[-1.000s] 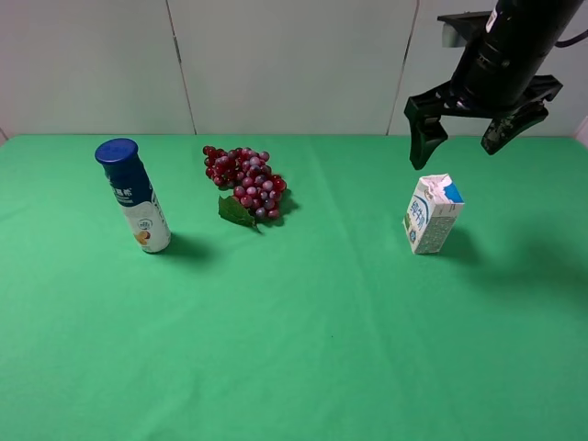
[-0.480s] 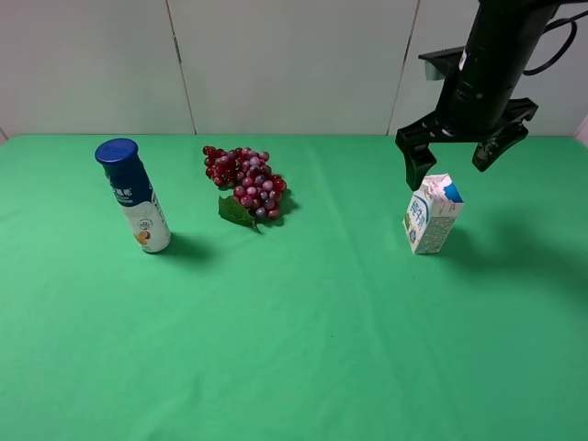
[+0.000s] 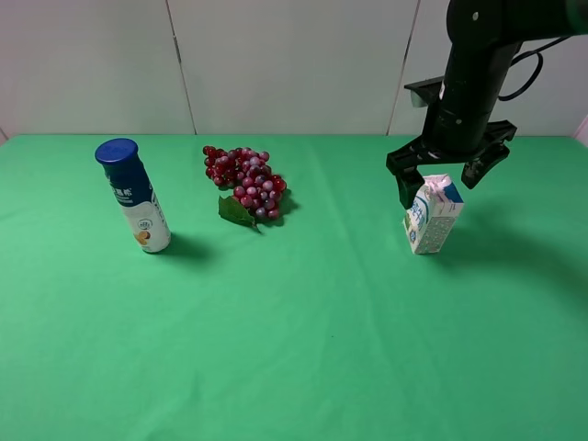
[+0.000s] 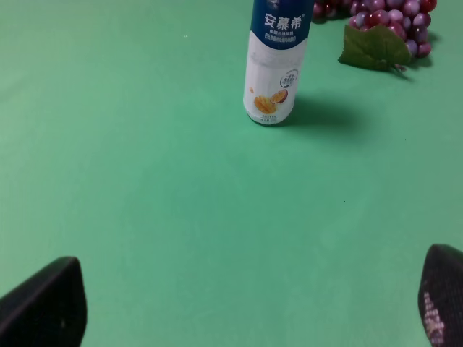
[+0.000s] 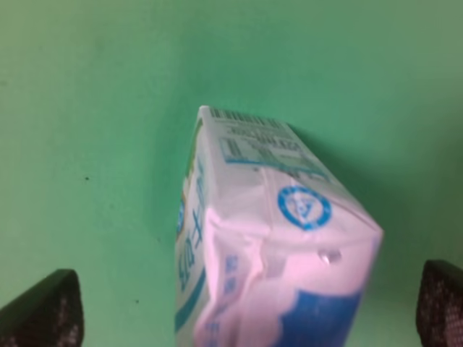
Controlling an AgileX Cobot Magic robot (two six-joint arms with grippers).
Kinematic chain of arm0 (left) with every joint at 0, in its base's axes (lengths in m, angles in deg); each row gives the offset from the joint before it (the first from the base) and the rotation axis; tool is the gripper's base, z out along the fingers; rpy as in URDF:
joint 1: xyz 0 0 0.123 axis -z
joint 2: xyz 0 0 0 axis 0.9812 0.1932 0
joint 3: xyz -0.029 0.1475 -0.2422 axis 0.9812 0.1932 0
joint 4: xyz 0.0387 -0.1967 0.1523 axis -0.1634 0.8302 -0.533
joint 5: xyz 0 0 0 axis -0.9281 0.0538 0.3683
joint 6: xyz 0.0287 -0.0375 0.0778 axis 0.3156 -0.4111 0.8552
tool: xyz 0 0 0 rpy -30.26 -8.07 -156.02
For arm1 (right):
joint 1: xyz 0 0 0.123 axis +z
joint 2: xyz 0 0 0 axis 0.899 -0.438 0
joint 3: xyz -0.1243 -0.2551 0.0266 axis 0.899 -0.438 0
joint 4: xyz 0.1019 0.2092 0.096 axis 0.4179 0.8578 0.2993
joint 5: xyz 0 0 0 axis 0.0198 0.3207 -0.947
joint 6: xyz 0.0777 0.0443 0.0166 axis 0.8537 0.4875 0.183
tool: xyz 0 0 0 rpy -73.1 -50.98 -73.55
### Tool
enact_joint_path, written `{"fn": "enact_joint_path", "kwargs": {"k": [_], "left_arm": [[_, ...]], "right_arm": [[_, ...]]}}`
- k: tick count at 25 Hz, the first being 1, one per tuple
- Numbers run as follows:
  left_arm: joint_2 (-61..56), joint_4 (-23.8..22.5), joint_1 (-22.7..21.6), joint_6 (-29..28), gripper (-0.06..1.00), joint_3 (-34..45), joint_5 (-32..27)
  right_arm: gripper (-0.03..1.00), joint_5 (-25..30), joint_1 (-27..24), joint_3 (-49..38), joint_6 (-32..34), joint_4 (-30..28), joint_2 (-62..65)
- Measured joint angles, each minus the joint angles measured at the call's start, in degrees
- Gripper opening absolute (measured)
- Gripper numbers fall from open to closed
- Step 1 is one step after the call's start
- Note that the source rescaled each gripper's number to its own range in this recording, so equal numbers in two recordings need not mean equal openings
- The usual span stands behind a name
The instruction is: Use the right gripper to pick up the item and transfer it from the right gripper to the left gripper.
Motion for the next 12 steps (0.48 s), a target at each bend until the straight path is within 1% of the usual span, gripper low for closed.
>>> {"fn": "enact_joint_path", "kwargs": {"k": [7,12], "left_arm": [[0.0,0.0,0.0,0.0,0.84,0.0,0.0],[0.0,0.0,0.0,0.0,0.84,0.0,0.0]], "right_arm": [[1.0,-0.1,0.0,0.0,0.0,0.0,-3.5],[1.0,-1.3,0.0,0.0,0.0,0.0,-3.9]]}}
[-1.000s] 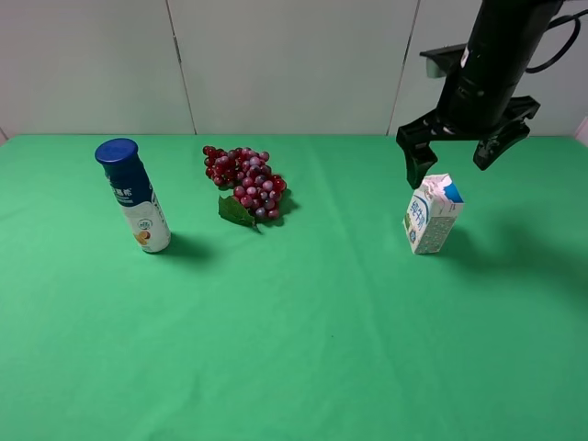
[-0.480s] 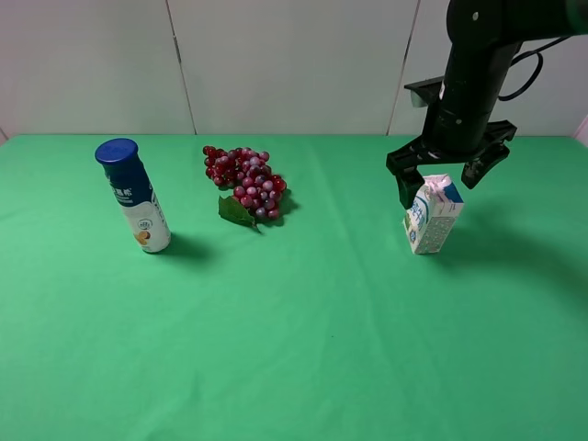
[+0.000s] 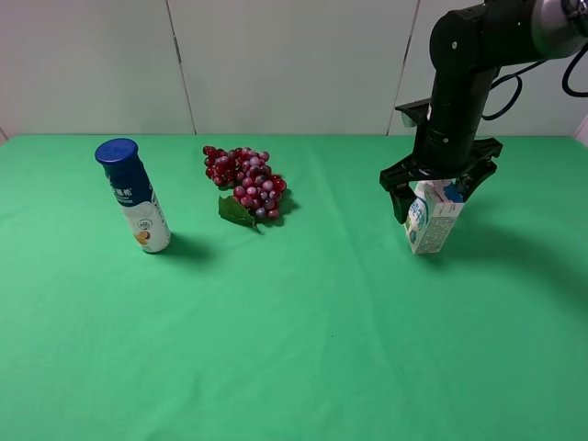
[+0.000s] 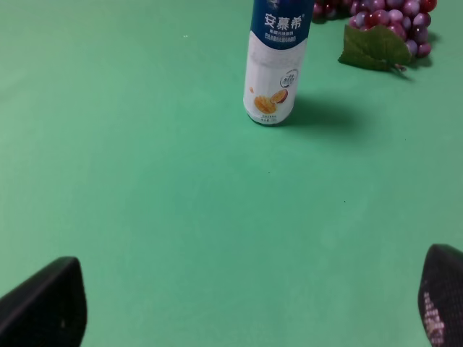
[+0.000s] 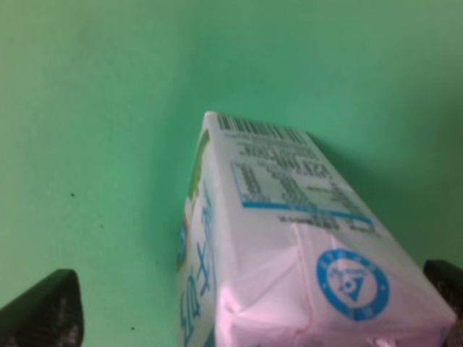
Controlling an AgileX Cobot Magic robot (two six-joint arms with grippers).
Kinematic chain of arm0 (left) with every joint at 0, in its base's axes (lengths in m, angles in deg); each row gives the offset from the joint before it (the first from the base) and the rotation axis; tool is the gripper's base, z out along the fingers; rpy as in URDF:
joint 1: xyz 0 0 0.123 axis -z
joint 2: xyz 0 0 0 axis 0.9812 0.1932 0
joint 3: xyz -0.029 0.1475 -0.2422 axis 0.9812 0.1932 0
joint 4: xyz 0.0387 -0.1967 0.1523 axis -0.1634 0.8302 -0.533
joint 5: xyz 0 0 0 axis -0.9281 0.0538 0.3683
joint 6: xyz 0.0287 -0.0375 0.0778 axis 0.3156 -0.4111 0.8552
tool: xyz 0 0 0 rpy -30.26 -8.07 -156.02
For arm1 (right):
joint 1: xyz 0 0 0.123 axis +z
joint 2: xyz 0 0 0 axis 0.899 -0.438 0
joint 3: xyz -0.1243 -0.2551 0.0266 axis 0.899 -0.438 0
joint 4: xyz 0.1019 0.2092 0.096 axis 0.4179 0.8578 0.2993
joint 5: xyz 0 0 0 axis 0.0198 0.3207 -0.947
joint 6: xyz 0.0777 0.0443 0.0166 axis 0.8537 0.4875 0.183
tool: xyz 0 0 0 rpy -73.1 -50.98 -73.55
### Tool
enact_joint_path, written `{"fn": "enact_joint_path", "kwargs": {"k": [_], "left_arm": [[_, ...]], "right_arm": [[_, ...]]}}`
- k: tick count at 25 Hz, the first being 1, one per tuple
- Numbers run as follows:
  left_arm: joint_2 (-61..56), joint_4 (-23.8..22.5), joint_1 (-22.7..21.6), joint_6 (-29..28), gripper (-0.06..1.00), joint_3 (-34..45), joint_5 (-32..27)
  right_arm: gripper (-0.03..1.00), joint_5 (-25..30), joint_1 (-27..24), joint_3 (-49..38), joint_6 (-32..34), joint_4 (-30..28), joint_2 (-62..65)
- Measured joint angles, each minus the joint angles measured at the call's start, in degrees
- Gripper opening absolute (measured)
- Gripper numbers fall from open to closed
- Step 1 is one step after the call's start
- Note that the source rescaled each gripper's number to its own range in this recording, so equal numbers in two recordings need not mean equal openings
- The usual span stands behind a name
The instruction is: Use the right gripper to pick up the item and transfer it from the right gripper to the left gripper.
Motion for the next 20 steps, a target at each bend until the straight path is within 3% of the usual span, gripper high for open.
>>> {"fn": "enact_joint_path", "kwargs": {"k": [4,7,11,14,16,17,20], "left_arm": [[0.0,0.0,0.0,0.0,0.84,0.0,0.0],[0.0,0.0,0.0,0.0,0.84,0.0,0.0],[0.0,0.0,0.0,0.0,0.84,0.0,0.0],[0.0,0.0,0.0,0.0,0.84,0.0,0.0],[0.0,0.0,0.0,0.0,0.84,0.0,0.0],[0.0,0.0,0.0,0.0,0.84,0.0,0.0],[0.0,0.0,0.0,0.0,0.84,0.0,0.0]], "right_arm": [[1.0,0.0,0.0,0.0,0.0,0.0,0.0],[0.9,0.0,0.0,0.0,0.0,0.0,0.0],[0.61,0.0,0.0,0.0,0.0,0.0,0.0],[0.32,0.0,0.0,0.0,0.0,-0.2,0.0],[0.05,-0.1,0.0,0.0,0.0,-0.3,0.0],[0.0,-0.2,0.0,0.0,0.0,0.0,0.0],[0.0,-0.2,0.0,0.0,0.0,0.0,0.0]]}}
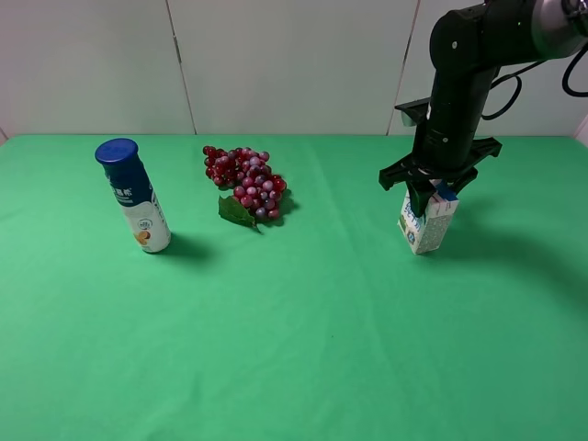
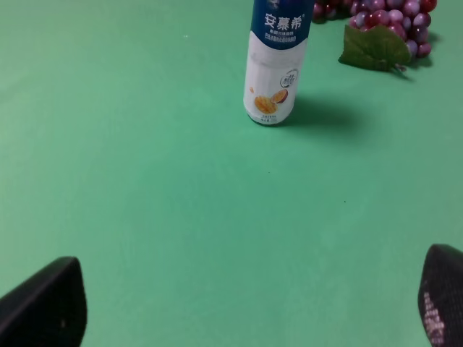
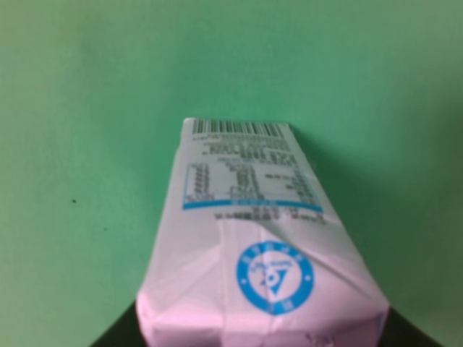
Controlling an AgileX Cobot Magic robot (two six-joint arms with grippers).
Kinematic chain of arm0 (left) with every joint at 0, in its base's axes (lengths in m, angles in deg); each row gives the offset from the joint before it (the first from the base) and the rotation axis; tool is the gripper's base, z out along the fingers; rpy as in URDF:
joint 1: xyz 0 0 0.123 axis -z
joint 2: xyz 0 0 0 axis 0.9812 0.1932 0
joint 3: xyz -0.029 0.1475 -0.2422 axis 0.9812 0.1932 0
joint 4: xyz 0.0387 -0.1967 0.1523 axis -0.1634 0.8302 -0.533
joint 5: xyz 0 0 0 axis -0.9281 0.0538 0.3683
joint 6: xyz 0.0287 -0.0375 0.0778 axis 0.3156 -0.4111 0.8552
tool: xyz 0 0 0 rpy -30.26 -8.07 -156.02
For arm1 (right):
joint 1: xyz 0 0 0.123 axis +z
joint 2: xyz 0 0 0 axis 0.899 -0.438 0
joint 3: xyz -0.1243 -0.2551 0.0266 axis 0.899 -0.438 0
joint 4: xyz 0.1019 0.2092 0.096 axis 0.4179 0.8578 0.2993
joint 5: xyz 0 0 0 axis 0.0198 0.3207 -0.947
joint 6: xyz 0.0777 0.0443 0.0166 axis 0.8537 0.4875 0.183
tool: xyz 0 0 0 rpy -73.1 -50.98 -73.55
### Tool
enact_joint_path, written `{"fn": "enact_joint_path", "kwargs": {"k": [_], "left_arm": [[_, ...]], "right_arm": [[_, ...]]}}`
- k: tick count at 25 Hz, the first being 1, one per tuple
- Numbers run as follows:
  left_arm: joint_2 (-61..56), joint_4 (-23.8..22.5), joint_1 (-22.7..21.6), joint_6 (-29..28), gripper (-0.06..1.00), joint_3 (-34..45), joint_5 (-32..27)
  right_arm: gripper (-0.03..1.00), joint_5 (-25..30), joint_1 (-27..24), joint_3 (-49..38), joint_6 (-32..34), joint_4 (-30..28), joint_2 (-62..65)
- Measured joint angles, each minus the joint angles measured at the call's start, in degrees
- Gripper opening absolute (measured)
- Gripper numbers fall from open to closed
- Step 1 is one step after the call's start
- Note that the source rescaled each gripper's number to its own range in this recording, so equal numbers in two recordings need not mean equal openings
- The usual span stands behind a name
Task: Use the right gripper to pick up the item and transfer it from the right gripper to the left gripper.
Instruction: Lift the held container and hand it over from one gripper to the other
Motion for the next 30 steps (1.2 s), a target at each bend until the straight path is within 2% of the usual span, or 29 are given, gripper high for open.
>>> {"fn": "enact_joint_path", "kwargs": {"k": [16,30], "left_arm": [[0.0,0.0,0.0,0.0,0.84,0.0,0.0],[0.0,0.0,0.0,0.0,0.84,0.0,0.0]], "right_arm": [[0.0,0.3,0.0,0.0,0.0,0.4,4.2],[0.0,3.3,0.0,0.0,-0.3,10.8,17.3]]}}
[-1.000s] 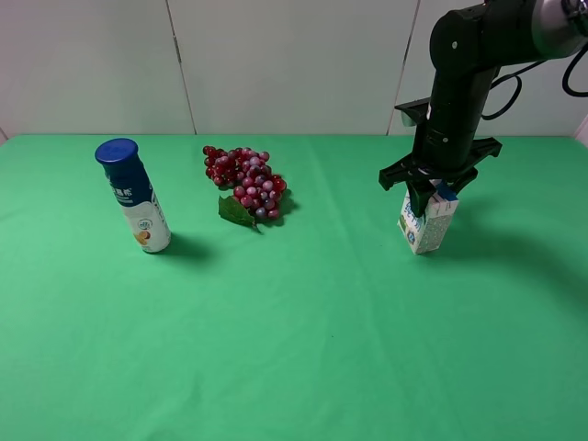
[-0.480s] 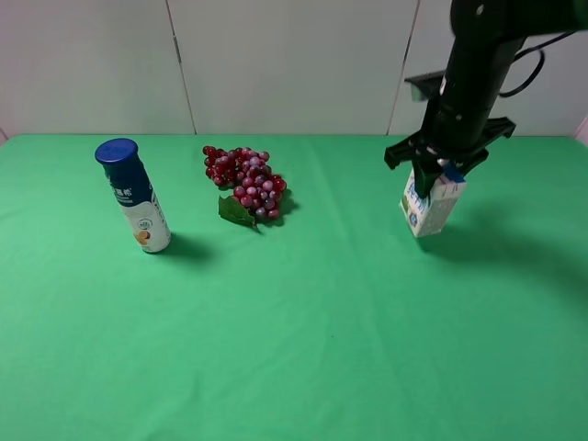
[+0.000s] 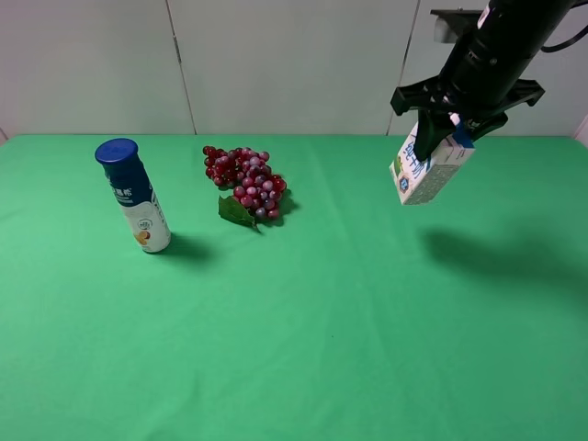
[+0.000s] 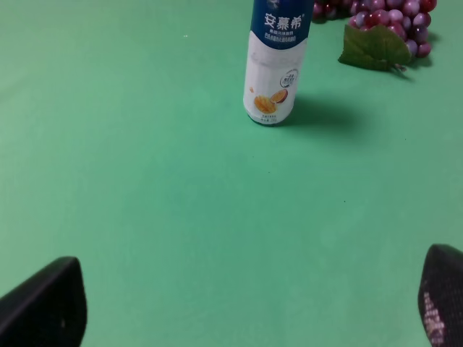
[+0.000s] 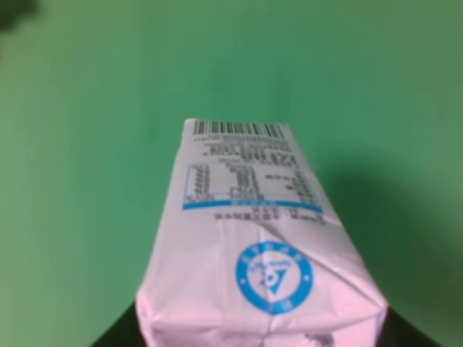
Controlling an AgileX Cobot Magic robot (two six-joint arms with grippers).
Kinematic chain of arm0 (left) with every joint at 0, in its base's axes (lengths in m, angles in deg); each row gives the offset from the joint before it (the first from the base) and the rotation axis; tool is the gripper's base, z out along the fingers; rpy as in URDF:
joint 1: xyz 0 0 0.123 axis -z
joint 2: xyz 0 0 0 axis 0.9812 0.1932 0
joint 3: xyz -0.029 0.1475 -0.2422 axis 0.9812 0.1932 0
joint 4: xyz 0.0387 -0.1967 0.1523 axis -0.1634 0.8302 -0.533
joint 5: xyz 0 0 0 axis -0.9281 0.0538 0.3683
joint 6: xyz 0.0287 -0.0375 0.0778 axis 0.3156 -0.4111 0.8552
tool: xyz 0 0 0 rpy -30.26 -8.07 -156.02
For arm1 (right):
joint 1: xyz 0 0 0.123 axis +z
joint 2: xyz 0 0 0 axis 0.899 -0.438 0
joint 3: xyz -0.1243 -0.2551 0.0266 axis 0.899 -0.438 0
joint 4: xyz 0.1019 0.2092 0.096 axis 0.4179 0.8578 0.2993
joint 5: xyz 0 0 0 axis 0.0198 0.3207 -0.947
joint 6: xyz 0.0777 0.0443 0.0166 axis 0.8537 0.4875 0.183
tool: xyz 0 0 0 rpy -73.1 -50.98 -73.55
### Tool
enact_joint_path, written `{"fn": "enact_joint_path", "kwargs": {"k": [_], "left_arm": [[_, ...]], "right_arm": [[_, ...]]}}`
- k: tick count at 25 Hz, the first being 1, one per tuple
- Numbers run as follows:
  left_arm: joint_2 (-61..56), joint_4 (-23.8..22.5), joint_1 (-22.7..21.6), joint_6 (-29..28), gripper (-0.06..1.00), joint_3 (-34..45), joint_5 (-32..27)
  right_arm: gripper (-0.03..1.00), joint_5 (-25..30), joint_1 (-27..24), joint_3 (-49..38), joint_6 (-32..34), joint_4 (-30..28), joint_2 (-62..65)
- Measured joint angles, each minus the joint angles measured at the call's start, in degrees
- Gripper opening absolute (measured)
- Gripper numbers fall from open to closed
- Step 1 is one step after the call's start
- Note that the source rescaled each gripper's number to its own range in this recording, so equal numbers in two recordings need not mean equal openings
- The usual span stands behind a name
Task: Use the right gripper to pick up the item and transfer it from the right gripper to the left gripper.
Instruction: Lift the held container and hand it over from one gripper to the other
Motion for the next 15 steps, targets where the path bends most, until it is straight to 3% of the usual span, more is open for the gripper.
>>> {"fn": "enact_joint_path", "kwargs": {"k": [15], "left_arm": [[0.0,0.0,0.0,0.0,0.84,0.0,0.0]], "right_arm": [[0.0,2.9,0.0,-0.5,-8.8,15.5,6.0]]}}
